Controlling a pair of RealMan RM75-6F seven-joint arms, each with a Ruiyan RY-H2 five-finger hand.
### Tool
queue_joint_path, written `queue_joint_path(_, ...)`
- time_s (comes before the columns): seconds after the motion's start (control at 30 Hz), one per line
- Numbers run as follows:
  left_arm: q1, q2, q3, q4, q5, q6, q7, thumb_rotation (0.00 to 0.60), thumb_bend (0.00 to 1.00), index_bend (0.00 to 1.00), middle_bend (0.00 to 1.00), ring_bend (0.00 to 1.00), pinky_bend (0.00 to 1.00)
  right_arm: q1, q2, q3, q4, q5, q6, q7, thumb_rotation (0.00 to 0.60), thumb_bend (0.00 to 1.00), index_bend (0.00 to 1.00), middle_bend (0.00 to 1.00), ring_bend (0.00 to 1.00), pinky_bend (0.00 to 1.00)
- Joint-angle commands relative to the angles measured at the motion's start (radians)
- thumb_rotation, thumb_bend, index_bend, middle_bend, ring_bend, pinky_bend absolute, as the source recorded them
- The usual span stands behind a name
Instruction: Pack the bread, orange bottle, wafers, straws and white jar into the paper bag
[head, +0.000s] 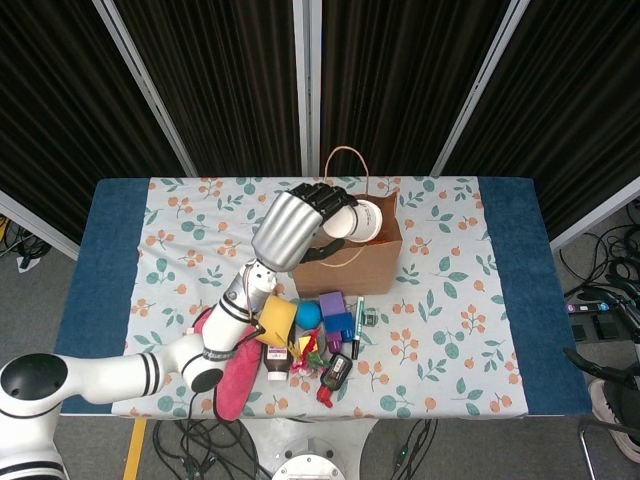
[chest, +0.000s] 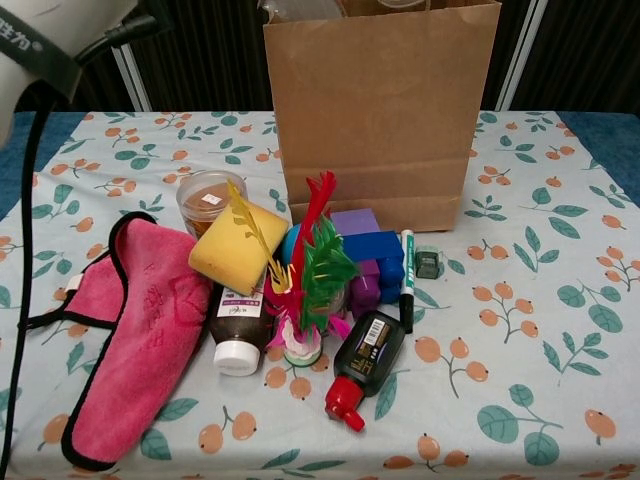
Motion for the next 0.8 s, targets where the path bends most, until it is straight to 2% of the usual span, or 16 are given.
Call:
queue_joint_path(0.03,0.004,0.006,-0.003,0.001,0.008,0.000,-0.014,0.600,0.24,0.28,0.41,0.34,0.45,0.000,0.001,0.002,0.001,0.003,-0.001,0.002,0.600,0.00,0.21,0.33,0.14,0.16)
queue_joint_path(0.17,0.008,0.018,-0.012,-0.006,0.012,0.005,-0.011,0.600,0.24,0.23,0.36,0.31,0.42,-0.001,0.003,0.002,-0.004,0.001,0.001,0.001,0.600,0.00,0.21,0.33,0.14,0.16)
queue_joint_path(0.4,0.017,0.060,-0.035,-0.025,0.028,0.029,0.016,0.600,0.24,0.23,0.36,0.30,0.40,-0.006,0.010,0.003,-0.021,-0.008,0.014,-0.012,0.600,0.00,0.21,0.33,0.14,0.16)
queue_joint_path(0.6,0.062,0.183,-0.075,-0.022,0.079,0.115,0.083,0.600,0.24,0.25,0.35,0.28,0.35,-0.013,0.013,0.005,-0.037,-0.016,0.035,-0.014,0.600,0.00,0.21,0.33,0.14,0.16)
queue_joint_path(0.8,0.217,0.332,-0.071,-0.026,0.038,0.216,0.146,0.600,0.24,0.27,0.33,0.26,0.32,-0.014,-0.002,0.001,-0.041,-0.026,0.036,-0.023,0.600,0.00,0.21,0.33,0.14,0.16)
